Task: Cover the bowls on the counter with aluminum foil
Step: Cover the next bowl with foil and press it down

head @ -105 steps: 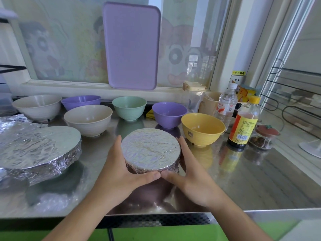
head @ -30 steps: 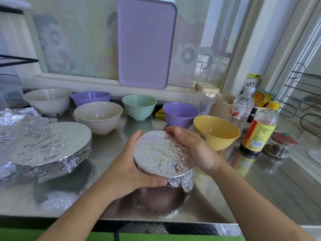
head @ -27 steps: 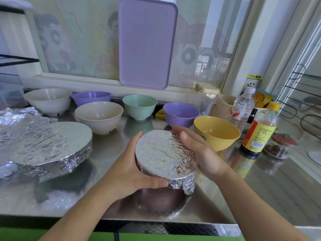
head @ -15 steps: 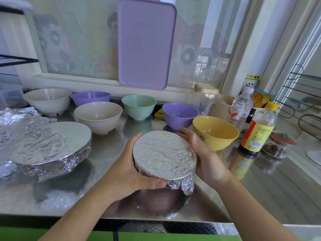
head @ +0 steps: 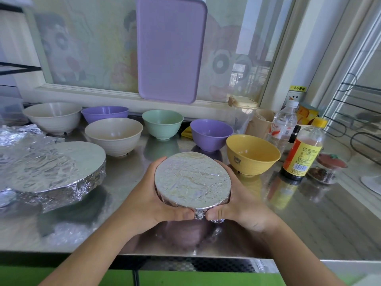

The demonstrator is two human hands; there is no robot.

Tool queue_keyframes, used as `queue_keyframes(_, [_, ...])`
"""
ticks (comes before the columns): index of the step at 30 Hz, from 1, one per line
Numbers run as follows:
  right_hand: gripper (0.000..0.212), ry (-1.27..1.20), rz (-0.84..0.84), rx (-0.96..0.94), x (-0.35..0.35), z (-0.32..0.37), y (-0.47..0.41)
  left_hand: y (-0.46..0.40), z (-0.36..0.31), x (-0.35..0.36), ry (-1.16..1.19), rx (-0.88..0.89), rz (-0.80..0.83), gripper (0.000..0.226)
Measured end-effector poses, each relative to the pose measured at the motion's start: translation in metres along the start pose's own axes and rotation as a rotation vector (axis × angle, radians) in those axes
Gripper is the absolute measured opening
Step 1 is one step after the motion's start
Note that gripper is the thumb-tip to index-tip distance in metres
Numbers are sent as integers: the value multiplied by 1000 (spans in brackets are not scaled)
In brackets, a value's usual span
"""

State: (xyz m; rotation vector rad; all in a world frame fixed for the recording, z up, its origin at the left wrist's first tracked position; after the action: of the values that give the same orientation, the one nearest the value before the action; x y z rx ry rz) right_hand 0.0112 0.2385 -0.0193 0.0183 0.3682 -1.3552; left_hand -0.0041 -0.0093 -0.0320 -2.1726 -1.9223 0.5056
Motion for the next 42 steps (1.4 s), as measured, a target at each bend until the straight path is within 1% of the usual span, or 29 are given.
queue_keyframes(6, [112, 79, -33, -21, -1, -4, 0, 1, -3, -2, -16, 14, 9, 118])
queue_keyframes(11, [111, 119, -60, -32, 1, -5, 2, 3, -5, -2, -56, 12, -12, 119])
queue_keyframes(20, [105, 59, -105, -30, 9, -2, 12, 13, -9, 2, -86, 20, -5, 114])
queue_keyframes(22, [109, 56, -106, -21, 9, 0, 13, 14, -10, 3, -93, 15, -8, 114])
queue_keyframes(24, [123, 40, -84, -1, 7, 1, 16, 16, -10, 2, -116, 4, -5, 115])
queue_keyframes(25, [133, 28, -61, 11, 5, 4, 18, 18, -11, 1, -129, -1, 1, 122])
queue_keyframes(27, [152, -17, -38, 17, -1, 10, 19, 21, -13, -3, -142, -32, -5, 153])
queue_keyframes(28, [157, -33, -53, 19, -5, 14, 19, 22, -15, -4, -148, -58, -20, 166])
queue_keyframes(30, [159, -31, -79, 5, -8, 21, 16, 22, -21, -4, -129, -61, -58, 173])
queue_keyframes(33, [154, 8, -51, 4, -2, 21, 15, 18, -24, 5, -50, -60, -126, 178])
queue_keyframes(34, [147, 11, -48, 8, 1, 19, 16, 18, -24, 10, -19, -77, -137, 178])
queue_keyframes(37, [112, 22, -80, -3, 14, 21, 20, 17, -20, 19, 24, -81, -157, 172])
queue_keyframes(39, [99, 39, -122, -13, 18, 20, 23, 15, -17, 17, 20, -68, -154, 169])
queue_keyframes(42, [98, 15, -129, 16, 18, 17, 28, 13, -18, 7, 8, -88, -104, 163])
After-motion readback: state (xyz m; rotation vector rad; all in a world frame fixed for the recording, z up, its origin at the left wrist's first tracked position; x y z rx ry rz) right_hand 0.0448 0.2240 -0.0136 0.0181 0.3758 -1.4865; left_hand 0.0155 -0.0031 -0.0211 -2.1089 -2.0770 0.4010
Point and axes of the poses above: each hand's wrist, its own y-axis away from the middle knuckle, its own x-axis out of the palm, z = x × y, the point moved 1 cm from there along -y, towards the middle knuckle, and after that the axes turned 9 degrees about -z, right-handed, at the moved point
